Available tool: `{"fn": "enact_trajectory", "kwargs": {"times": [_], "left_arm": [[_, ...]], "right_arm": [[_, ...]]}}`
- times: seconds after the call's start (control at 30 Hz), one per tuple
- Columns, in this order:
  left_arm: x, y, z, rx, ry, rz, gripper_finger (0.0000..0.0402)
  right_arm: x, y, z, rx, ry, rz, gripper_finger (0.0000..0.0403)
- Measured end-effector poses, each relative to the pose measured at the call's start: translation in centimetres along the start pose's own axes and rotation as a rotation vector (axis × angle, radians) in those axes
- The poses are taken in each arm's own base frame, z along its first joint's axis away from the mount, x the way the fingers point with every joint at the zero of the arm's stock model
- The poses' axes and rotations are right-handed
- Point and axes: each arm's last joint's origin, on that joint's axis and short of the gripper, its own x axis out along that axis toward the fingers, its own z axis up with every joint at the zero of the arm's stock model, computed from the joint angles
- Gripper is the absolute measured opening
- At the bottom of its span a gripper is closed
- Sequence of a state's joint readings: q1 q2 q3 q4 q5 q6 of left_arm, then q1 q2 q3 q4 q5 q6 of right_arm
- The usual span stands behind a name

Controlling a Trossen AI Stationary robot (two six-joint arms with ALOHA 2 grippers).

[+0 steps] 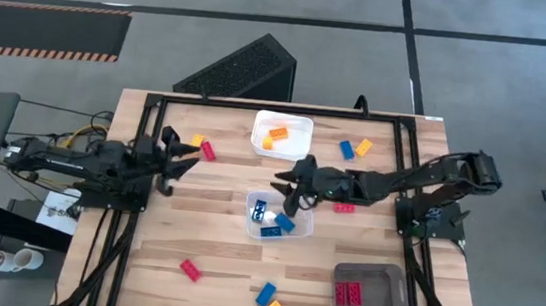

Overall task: Sort & place blocks by color
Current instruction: Put the red game piece into the black bin

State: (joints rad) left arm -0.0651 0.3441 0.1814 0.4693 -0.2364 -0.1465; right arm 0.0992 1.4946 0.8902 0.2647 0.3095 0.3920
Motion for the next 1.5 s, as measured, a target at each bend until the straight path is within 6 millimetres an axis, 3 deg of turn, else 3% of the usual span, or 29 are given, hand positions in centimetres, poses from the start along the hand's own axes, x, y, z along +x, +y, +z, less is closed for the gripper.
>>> {"fn": "enact_trajectory", "kwargs": {"times": [0.23, 0.47, 0.6, 0.7, 0.97, 1.1, 1.33, 1.5], "left_arm": [[-0.8, -0.3, -0.5, -0.055, 0.084, -0.091, 0.0135], [-0.5, -0.2, -1.0, -0.02, 0.117, -0.03, 0.0135], [-0.3, -0.1, -1.2, 0.002, 0.13, 0.015, 0.0135], [-0.1, -0.1, -1.4, 0.006, 0.138, 0.028, 0.0135], [0.2, -0.1, -1.7, 0.01, 0.149, 0.033, 0.0135], [0.4, -0.1, -1.9, 0.006, 0.161, 0.035, 0.0135], [0.4, -0.1, -1.9, 0.006, 0.167, 0.036, 0.0135], [0.4, -0.1, -1.9, 0.007, 0.168, 0.036, 0.0135]], "right_arm": [[-4.9, 3.1, 2.2, -0.073, -0.064, 0.137, 0.0166], [-6.8, 3.4, 2.5, -0.129, -0.037, 0.157, 0.0166], [-6.8, 3.4, 2.4, -0.134, -0.019, 0.179, 0.0166], [-6.3, 4.5, 1.6, -0.14, -0.001, 0.274, 0.0166], [-5.1, 10.8, -0.3, -0.481, 0.071, 0.407, 0.0166], [-4.1, 13.2, -0.8, -0.54, 0.141, 0.398, 0.0166], [-2.9, 13.6, -1.4, -0.549, 0.358, 0.289, 0.0166], [-3.7, 11.5, -1.4, -0.514, 0.538, 0.173, 0.0166]]}}
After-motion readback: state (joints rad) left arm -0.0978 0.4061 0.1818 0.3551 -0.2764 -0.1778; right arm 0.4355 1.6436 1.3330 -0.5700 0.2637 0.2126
